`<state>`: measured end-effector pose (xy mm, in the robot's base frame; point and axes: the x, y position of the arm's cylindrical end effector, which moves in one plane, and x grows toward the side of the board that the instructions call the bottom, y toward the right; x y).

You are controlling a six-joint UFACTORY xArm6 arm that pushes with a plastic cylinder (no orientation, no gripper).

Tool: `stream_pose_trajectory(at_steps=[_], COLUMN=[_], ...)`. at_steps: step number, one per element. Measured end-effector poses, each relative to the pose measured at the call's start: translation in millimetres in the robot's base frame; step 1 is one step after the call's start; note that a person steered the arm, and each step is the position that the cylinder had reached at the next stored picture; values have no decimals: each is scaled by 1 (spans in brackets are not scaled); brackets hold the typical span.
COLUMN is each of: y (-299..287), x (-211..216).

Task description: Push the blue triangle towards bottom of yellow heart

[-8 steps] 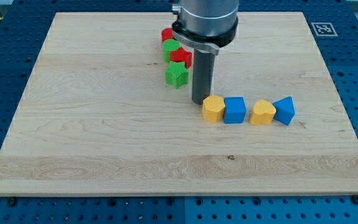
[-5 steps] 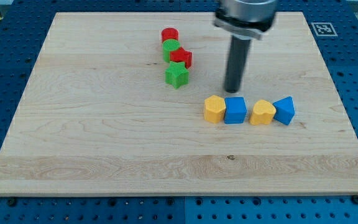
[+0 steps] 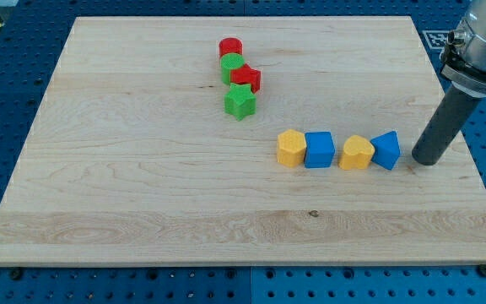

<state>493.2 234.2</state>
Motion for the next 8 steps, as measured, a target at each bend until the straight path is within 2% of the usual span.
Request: stream_pose_trajectory(at_steps=[2, 3, 6, 8], y=[-14, -32, -32, -45], x=[-47, -52, 11, 17])
